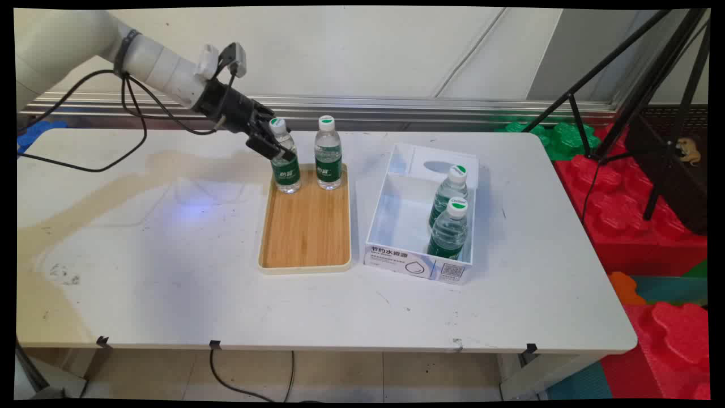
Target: Pick up the green bottle from the white box
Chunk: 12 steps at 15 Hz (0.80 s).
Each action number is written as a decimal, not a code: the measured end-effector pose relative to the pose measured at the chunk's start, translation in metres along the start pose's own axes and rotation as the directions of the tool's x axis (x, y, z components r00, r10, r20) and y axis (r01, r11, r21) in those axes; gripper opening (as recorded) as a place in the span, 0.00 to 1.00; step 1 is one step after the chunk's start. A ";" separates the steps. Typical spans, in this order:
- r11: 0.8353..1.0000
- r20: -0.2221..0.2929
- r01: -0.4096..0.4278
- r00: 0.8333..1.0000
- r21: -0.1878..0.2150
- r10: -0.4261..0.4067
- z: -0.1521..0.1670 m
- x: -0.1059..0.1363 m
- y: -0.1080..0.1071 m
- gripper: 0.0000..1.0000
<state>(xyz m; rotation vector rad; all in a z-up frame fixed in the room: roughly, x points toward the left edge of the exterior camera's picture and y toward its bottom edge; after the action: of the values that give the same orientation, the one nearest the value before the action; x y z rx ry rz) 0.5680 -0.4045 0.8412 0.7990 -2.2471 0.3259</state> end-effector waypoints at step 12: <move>1.000 -0.052 -0.027 0.998 -0.004 0.026 -0.080 0.036 0.030 1.00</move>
<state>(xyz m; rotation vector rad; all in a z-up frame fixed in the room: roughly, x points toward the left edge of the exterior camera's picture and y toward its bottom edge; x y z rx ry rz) 0.5731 -0.3623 0.9231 0.7503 -2.2106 0.3495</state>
